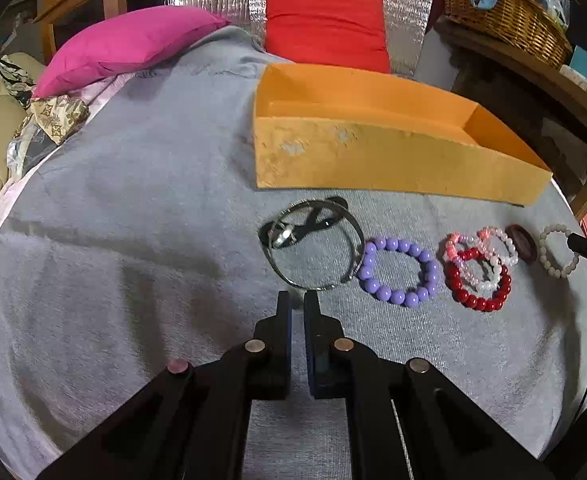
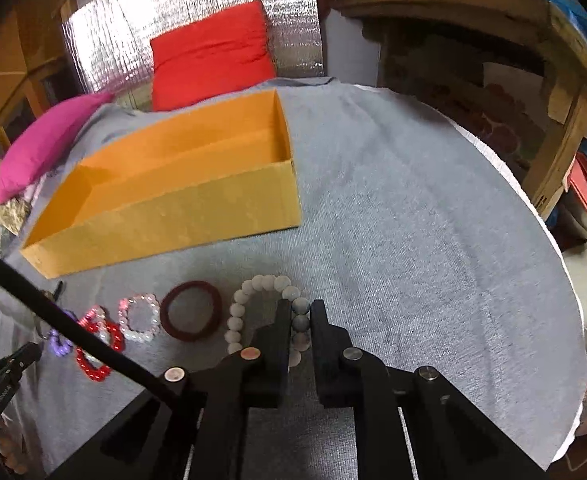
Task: Organize jewelry
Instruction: 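Grasp the silver bangle with the left tool while the right tool holds the pearl bracelet, then carry both bracelets into the orange box and open both tools, then withdraw both tools from the orange box, then grasp the purple bead bracelet with the left tool while the right tool approaches the pink crystal bracelet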
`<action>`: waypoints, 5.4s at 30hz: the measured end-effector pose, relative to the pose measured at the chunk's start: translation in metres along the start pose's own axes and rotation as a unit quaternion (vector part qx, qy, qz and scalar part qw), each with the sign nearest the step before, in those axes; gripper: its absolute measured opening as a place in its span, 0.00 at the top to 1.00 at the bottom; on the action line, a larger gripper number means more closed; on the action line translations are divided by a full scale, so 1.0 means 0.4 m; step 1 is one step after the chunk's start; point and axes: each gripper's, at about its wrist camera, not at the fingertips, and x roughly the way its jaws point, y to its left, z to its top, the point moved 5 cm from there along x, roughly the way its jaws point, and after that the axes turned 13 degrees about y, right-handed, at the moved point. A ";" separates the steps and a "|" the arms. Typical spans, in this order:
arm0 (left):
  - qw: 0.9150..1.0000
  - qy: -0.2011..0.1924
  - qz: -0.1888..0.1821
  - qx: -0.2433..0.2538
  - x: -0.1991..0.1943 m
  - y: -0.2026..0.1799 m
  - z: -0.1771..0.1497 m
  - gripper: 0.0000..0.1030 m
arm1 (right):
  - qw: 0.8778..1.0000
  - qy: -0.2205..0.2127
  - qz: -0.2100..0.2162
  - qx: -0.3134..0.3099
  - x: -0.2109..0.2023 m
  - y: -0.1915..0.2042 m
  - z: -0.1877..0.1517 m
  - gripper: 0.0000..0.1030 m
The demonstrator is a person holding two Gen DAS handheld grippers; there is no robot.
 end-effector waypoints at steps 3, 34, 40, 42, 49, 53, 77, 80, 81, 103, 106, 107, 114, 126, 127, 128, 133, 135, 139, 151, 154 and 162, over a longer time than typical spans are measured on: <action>1.000 -0.004 -0.010 -0.014 -0.003 0.011 0.010 0.93 | 1.000 -0.011 0.009 -0.002 -0.011 0.003 0.009 0.90; 0.998 0.000 -0.006 -0.055 0.076 0.034 0.105 0.39 | 0.999 -0.026 0.025 -0.018 -0.012 0.050 0.018 0.90; 0.997 -0.042 -0.004 -0.056 0.001 0.069 0.079 0.39 | 0.996 -0.061 0.055 -0.017 -0.050 0.070 0.030 0.90; 0.996 -0.060 -0.015 -0.057 -0.027 0.065 0.083 0.39 | 0.995 -0.074 0.069 -0.021 -0.063 0.084 0.039 0.90; 0.994 -0.104 -0.025 -0.030 -0.103 -0.006 0.171 0.39 | 0.981 -0.135 0.136 -0.026 -0.117 0.145 0.099 0.90; 0.991 -0.126 -0.034 -0.027 -0.119 -0.048 0.255 0.39 | 0.972 -0.155 0.176 -0.015 -0.124 0.181 0.154 0.90; 0.999 -0.041 -0.013 0.024 0.123 -0.114 0.361 0.36 | 0.991 -0.050 0.122 -0.034 0.149 0.257 0.287 0.88; 0.998 -0.048 -0.006 0.027 0.103 -0.116 0.356 0.35 | 0.990 -0.061 0.128 -0.021 0.113 0.232 0.290 0.72; 0.998 -0.051 -0.006 0.027 0.091 -0.114 0.352 0.35 | 0.989 -0.070 0.132 -0.018 0.093 0.220 0.288 0.71; 0.998 -0.066 0.001 -0.010 -0.093 -0.039 0.097 0.31 | 0.972 0.037 0.232 0.001 -0.052 0.090 0.038 0.50; 0.997 -0.062 0.019 0.046 -0.067 -0.069 0.077 0.31 | 0.969 0.064 0.239 -0.003 -0.031 0.109 0.026 0.54; 0.996 -0.062 0.030 0.061 -0.062 -0.073 0.078 0.31 | 0.968 0.066 0.241 -0.003 -0.027 0.112 0.026 0.54; 0.991 -0.054 0.039 0.119 -0.048 -0.052 0.065 0.31 | 0.972 0.094 0.216 0.013 0.038 0.102 0.033 0.54; 0.993 -0.054 -0.004 0.104 -0.055 -0.053 0.058 0.44 | 0.954 0.157 0.252 0.050 0.133 0.148 0.001 0.69; 0.994 -0.047 -0.013 0.102 -0.047 -0.056 0.059 0.45 | 0.953 0.158 0.251 0.056 0.139 0.142 0.003 0.69; 0.994 -0.042 -0.016 0.102 -0.042 -0.058 0.058 0.45 | 0.954 0.160 0.248 0.063 0.145 0.143 0.003 0.69; 0.992 -0.025 -0.032 0.117 -0.023 -0.089 0.050 0.45 | 0.958 0.163 0.227 0.070 0.166 0.148 0.014 0.69; 0.992 -0.024 -0.031 0.116 -0.019 -0.089 0.055 0.45 | 0.963 0.155 0.212 0.065 0.170 0.162 0.023 0.69; 0.995 -0.023 -0.017 0.101 -0.014 -0.057 0.074 0.45 | 0.977 0.133 0.163 0.034 0.176 0.194 0.038 0.69; 0.993 0.030 -0.049 0.104 0.035 -0.074 0.043 0.45 | 0.990 0.087 0.096 -0.048 0.139 0.219 0.036 0.92; 0.992 0.025 -0.051 0.109 0.033 -0.100 0.046 0.45 | 0.991 0.074 0.108 -0.038 0.120 0.205 0.046 0.92; 0.993 0.049 -0.036 0.106 0.083 -0.107 0.056 0.45 | 0.989 0.078 0.125 -0.026 0.110 0.209 0.052 0.92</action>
